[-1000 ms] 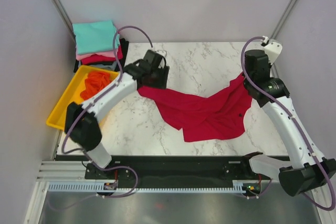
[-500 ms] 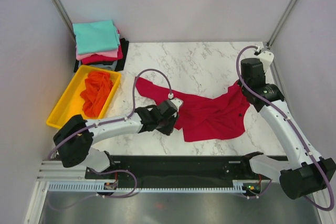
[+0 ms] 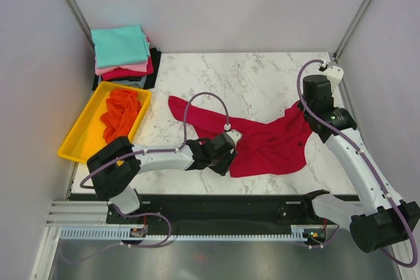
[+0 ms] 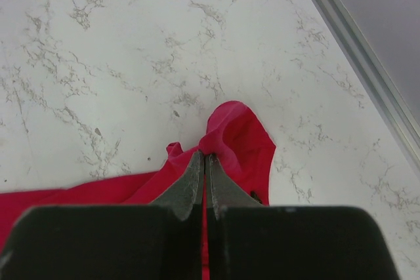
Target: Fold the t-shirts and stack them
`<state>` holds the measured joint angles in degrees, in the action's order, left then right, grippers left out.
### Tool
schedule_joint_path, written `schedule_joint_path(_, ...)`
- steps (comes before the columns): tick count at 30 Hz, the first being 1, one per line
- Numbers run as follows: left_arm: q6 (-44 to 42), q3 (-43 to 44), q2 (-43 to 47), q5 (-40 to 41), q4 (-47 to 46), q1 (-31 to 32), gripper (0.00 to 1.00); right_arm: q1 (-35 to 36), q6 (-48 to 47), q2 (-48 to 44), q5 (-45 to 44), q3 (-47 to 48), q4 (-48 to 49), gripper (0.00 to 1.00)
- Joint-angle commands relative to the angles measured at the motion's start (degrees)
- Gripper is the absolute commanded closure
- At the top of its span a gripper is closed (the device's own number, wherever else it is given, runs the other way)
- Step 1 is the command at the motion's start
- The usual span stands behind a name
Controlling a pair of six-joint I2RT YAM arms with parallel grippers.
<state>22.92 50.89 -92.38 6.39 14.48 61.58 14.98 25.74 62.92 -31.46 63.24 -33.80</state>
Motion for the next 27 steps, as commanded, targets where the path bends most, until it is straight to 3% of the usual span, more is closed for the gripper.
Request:
schedule_joint_path(1,0.46,3.16,-2.19,3.88,-2.71,0.47,0.46,-0.39,0.19,-1.39,0.96,0.21,1.81,1.0)
schedule_joint_path(12,-2.35,6.06,-5.18,8.2,-0.51,0.47,0.44,-0.48,-0.25,-1.66,2.02,0.04,2.16,1.0)
schedule_joint_path(20,-1.39,6.15,-9.31,9.07,-0.33,0.38,0.53,-0.92,-0.6,-1.48,2.19,0.04,2.25,1.0)
schedule_joint_path(23,-0.94,5.71,-9.49,9.34,-1.21,0.38,0.59,-1.01,-0.86,-1.57,2.28,0.04,2.25,1.0)
schedule_joint_path(27,-1.03,5.79,-9.22,10.22,-1.21,0.12,0.8,-1.1,-1.04,-1.83,2.37,-0.31,2.16,1.0)
